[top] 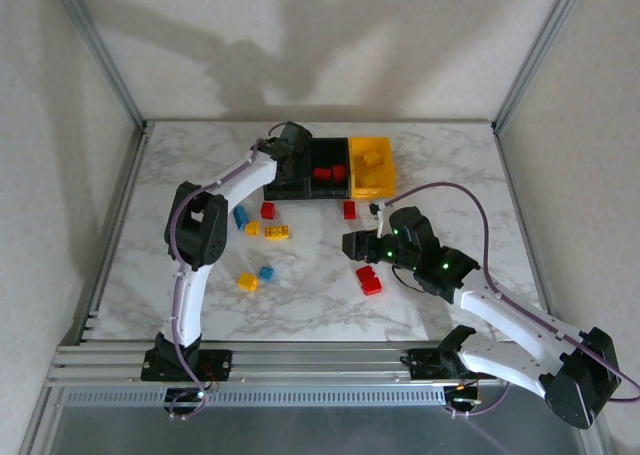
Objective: Sort the legos into containers by color
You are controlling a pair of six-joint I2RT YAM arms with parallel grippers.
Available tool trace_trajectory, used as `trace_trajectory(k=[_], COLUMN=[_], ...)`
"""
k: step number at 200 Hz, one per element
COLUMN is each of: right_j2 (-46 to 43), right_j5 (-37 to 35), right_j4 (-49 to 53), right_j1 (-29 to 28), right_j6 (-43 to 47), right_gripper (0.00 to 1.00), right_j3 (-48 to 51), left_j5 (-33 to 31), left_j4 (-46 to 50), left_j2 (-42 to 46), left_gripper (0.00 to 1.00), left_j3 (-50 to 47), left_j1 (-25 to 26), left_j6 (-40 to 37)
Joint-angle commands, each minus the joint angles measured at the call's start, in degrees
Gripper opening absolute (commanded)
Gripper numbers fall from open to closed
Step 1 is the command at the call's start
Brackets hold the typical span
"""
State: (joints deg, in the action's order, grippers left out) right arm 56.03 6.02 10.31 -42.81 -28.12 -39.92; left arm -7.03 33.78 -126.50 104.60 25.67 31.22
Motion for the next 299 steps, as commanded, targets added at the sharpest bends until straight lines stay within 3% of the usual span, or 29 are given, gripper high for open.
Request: trace_trajectory(k=[1,25,62,110,211,266,299], right_j2=[-0.6,-0.6,-0.7,0.6,7.8,10.5,12.2], right_j5=[-0.3,-0.2,-0.1,0.5,4.1,4.0,3.9], right_j4=[-0.1,-0.3,-0.7,-2.6,-6.0,-6.6,-7.0], right_j1=[-0.5,-0.5,-0.5,-0.4,-1.0,-2.0,-1.9], right_j6=[-0.4,-0.4,-0.3,-0.1,1.6,1.7,1.9], right_gripper=[0.58,0.58,0.58,0.58,0.58,0.59,0.58], right_j3=[0.1,0.2,0.5,1.1,-2.3,-3.0,-3.4], left_j5=[-0.4,-0.8,-0.9,-0.9,-3.7,3.3,9.3], left_j4=[2.4,2.7,2.6,1.2,-1.4,-0.4,-3.9], left_j2=[-1.3,-0.9,0.8,10.6,41.4,53.4,55.3], left_gripper=[0.42,0.46,0.43,0.45,0.51,0.59,0.66], left_j3=[1.0,0.9,0.0,-5.3,-39.0,-53.7,-59.8], left_j1=[-0.1,-0.1,-0.1,1.1,1.8,3.0,6.4], left_j6=[-1.2,-1.1,-0.8,0.1,3.3,6.5,6.8])
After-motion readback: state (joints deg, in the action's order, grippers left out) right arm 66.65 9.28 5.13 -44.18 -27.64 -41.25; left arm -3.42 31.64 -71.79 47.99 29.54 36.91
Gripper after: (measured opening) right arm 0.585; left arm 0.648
